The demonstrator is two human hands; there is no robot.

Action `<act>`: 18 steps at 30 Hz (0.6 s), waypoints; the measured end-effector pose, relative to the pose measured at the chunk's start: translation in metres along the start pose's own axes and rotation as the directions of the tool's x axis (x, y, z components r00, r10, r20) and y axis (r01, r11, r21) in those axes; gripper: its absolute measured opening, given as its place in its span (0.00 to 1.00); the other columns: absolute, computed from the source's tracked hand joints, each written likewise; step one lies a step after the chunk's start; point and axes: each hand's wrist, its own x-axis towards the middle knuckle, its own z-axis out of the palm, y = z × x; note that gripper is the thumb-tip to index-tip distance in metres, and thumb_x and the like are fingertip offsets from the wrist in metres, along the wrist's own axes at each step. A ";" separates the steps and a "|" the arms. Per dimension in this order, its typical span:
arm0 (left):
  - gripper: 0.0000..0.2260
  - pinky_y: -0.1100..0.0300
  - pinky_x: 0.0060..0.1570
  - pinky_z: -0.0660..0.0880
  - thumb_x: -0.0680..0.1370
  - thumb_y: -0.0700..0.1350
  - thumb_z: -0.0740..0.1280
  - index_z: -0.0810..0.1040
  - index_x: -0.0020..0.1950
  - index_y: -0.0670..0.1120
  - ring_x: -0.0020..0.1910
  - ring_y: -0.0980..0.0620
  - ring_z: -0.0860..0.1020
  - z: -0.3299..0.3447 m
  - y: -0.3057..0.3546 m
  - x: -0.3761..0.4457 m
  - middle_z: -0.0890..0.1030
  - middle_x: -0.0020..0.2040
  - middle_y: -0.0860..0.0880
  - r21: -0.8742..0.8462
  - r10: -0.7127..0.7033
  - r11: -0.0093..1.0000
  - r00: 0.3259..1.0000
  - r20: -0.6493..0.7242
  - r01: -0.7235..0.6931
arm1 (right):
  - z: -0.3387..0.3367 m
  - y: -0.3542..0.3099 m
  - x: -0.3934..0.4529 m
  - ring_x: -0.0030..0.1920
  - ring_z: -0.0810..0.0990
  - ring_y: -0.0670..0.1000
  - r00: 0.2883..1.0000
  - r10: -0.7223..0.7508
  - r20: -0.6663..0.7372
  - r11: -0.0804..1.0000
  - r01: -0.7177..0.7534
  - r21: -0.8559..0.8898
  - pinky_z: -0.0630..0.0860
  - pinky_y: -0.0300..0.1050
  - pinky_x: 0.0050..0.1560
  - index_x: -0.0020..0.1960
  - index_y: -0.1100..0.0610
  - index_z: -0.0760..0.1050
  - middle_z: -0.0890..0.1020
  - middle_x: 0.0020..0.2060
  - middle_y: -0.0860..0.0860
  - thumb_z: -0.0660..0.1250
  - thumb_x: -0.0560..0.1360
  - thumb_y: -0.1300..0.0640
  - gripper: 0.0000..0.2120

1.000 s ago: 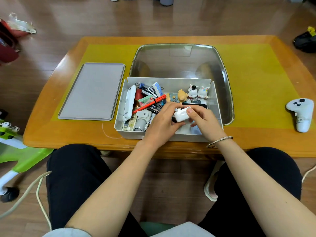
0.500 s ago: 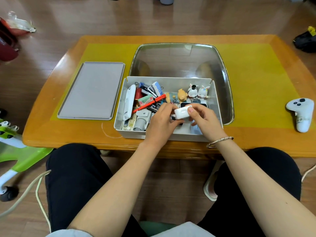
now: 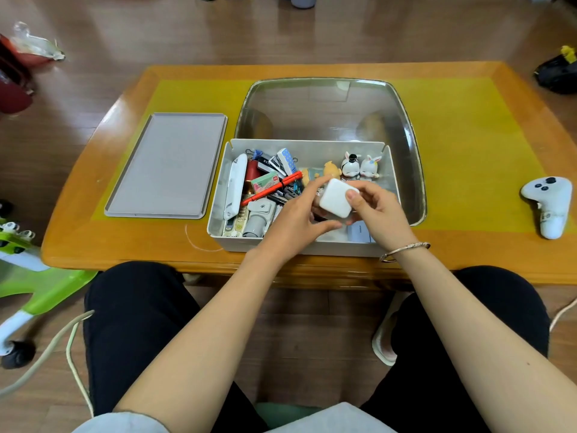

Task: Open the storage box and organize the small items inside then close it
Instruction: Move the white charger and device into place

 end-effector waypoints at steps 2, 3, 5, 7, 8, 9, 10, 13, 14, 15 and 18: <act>0.35 0.74 0.49 0.70 0.71 0.44 0.76 0.63 0.73 0.54 0.49 0.67 0.71 0.000 -0.001 0.001 0.72 0.56 0.60 0.058 0.024 0.998 1.000 -0.002 -0.024 | -0.004 0.001 0.001 0.38 0.78 0.46 1.000 -0.003 -0.030 0.996 0.000 -0.088 0.79 0.38 0.34 0.59 0.58 0.75 0.79 0.48 0.59 0.61 0.79 0.57 0.11; 0.34 0.72 0.52 0.70 0.71 0.43 0.75 0.64 0.73 0.52 0.51 0.67 0.69 -0.001 -0.002 0.001 0.71 0.59 0.57 0.079 0.029 0.997 0.999 -0.027 -0.026 | -0.005 0.001 0.002 0.36 0.77 0.46 1.000 0.000 -0.031 0.991 -0.004 -0.135 0.78 0.36 0.33 0.60 0.58 0.75 0.79 0.46 0.60 0.61 0.79 0.56 0.12; 0.32 0.67 0.59 0.67 0.72 0.40 0.74 0.65 0.73 0.50 0.58 0.65 0.67 -0.001 -0.004 0.000 0.70 0.63 0.51 0.110 0.070 0.992 0.996 -0.062 -0.063 | -0.009 0.003 0.003 0.36 0.76 0.47 1.000 0.008 -0.014 0.979 -0.011 -0.205 0.76 0.34 0.31 0.59 0.56 0.75 0.79 0.44 0.61 0.61 0.79 0.54 0.11; 0.32 0.67 0.64 0.62 0.72 0.38 0.74 0.66 0.73 0.49 0.63 0.61 0.66 -0.001 -0.006 -0.001 0.70 0.66 0.48 0.159 0.139 0.979 0.990 -0.040 -0.131 | -0.010 0.002 0.002 0.37 0.75 0.48 1.000 0.004 0.016 0.974 0.000 -0.225 0.75 0.32 0.31 0.57 0.54 0.75 0.79 0.43 0.62 0.62 0.79 0.53 0.09; 0.32 0.65 0.65 0.61 0.72 0.38 0.73 0.67 0.73 0.48 0.65 0.57 0.66 0.000 -0.006 -0.002 0.71 0.66 0.48 0.179 0.156 0.972 0.988 -0.020 -0.150 | -0.010 0.002 0.002 0.38 0.75 0.48 1.000 -0.002 0.030 0.972 0.009 -0.236 0.73 0.31 0.31 0.56 0.54 0.75 0.79 0.43 0.61 0.62 0.78 0.53 0.09; 0.31 0.63 0.66 0.61 0.72 0.38 0.73 0.67 0.73 0.48 0.66 0.54 0.67 0.000 -0.006 -0.002 0.71 0.66 0.48 0.191 0.158 0.969 0.987 -0.005 -0.154 | -0.009 0.001 0.003 0.38 0.76 0.48 0.999 -0.003 0.040 0.968 0.013 -0.252 0.73 0.30 0.32 0.57 0.54 0.75 0.80 0.43 0.60 0.62 0.78 0.53 0.09; 0.30 0.61 0.66 0.62 0.72 0.39 0.74 0.68 0.71 0.47 0.66 0.51 0.68 0.001 -0.006 -0.002 0.72 0.66 0.48 0.198 0.153 0.969 0.988 0.000 -0.150 | -0.009 0.000 0.003 0.38 0.76 0.48 0.999 0.004 0.046 0.964 0.009 -0.265 0.72 0.29 0.32 0.58 0.55 0.75 0.80 0.43 0.58 0.63 0.78 0.53 0.10; 0.27 0.60 0.62 0.63 0.71 0.41 0.75 0.70 0.68 0.47 0.63 0.49 0.69 0.002 -0.006 -0.003 0.74 0.64 0.49 0.221 0.133 0.967 0.991 -0.006 -0.128 | -0.012 -0.003 0.006 0.36 0.78 0.42 0.997 0.038 0.061 0.962 -0.020 -0.274 0.72 0.28 0.32 0.60 0.57 0.75 0.81 0.39 0.50 0.63 0.78 0.54 0.13; 0.27 0.60 0.61 0.63 0.71 0.43 0.75 0.70 0.68 0.47 0.63 0.49 0.69 0.002 -0.006 -0.003 0.74 0.64 0.50 0.226 0.120 0.967 0.993 -0.009 -0.114 | -0.015 -0.005 0.006 0.37 0.78 0.41 0.997 0.040 0.063 0.959 -0.021 -0.283 0.73 0.27 0.34 0.60 0.57 0.75 0.81 0.40 0.48 0.63 0.78 0.54 0.13; 0.27 0.61 0.61 0.63 0.71 0.44 0.75 0.70 0.68 0.47 0.62 0.50 0.69 0.002 -0.006 -0.003 0.74 0.63 0.50 0.232 0.105 0.968 0.994 -0.014 -0.098 | -0.018 -0.005 0.007 0.38 0.79 0.40 0.998 0.033 0.052 0.956 -0.016 -0.291 0.73 0.27 0.36 0.60 0.56 0.76 0.81 0.41 0.47 0.62 0.78 0.54 0.12; 0.27 0.63 0.57 0.63 0.71 0.47 0.76 0.71 0.67 0.48 0.61 0.52 0.69 0.004 -0.005 -0.002 0.75 0.62 0.50 0.248 0.056 0.968 0.998 -0.035 -0.045 | -0.033 -0.004 0.005 0.44 0.78 0.41 0.996 -0.052 -0.079 0.918 0.016 -0.397 0.75 0.34 0.44 0.57 0.54 0.78 0.81 0.44 0.46 0.62 0.78 0.55 0.10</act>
